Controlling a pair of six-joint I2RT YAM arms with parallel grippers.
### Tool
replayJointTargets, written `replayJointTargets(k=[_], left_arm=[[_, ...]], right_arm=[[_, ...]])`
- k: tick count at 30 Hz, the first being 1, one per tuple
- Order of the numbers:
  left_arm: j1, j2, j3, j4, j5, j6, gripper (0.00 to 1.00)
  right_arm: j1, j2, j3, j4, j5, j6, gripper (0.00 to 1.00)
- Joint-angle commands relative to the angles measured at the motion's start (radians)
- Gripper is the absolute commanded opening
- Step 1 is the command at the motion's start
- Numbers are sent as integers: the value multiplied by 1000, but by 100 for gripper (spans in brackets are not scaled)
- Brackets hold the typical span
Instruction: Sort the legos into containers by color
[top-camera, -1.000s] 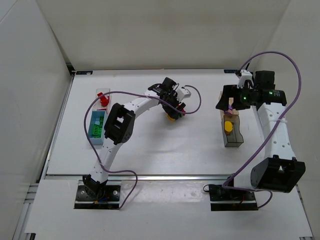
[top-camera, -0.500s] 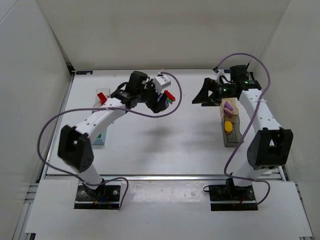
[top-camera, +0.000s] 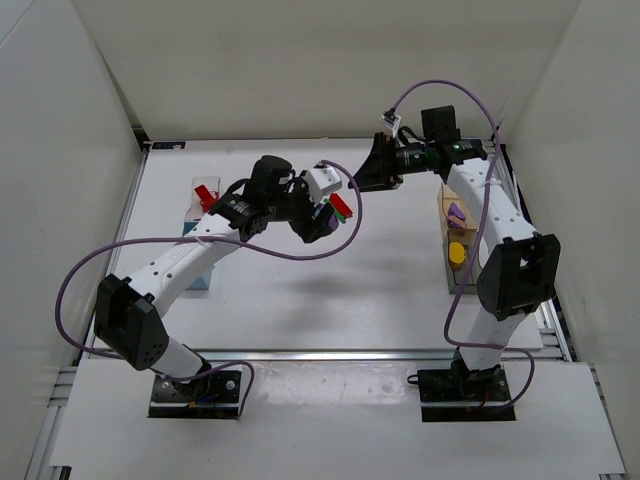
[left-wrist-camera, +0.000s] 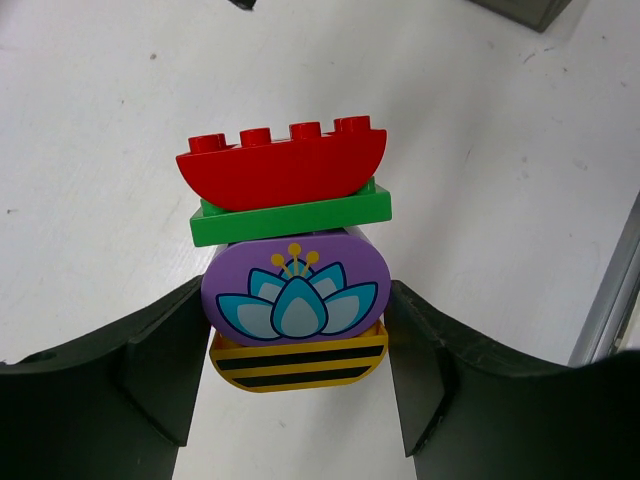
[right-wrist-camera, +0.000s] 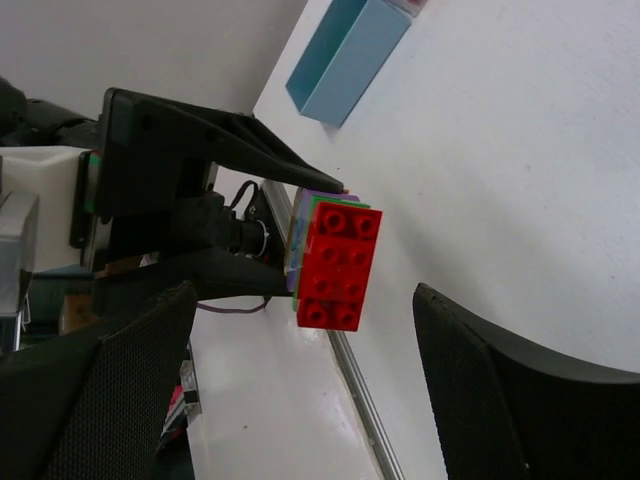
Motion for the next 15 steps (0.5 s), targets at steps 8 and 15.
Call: replayJointTargets(k=[8, 15], left_arm=[[-8, -22, 19, 21, 13, 10, 43], [-22, -24, 42, 24, 33, -1, 43]], right_arm=[[45, -61, -41, -20, -55, -73, 90], [45, -62, -66, -13, -43, -73, 79]])
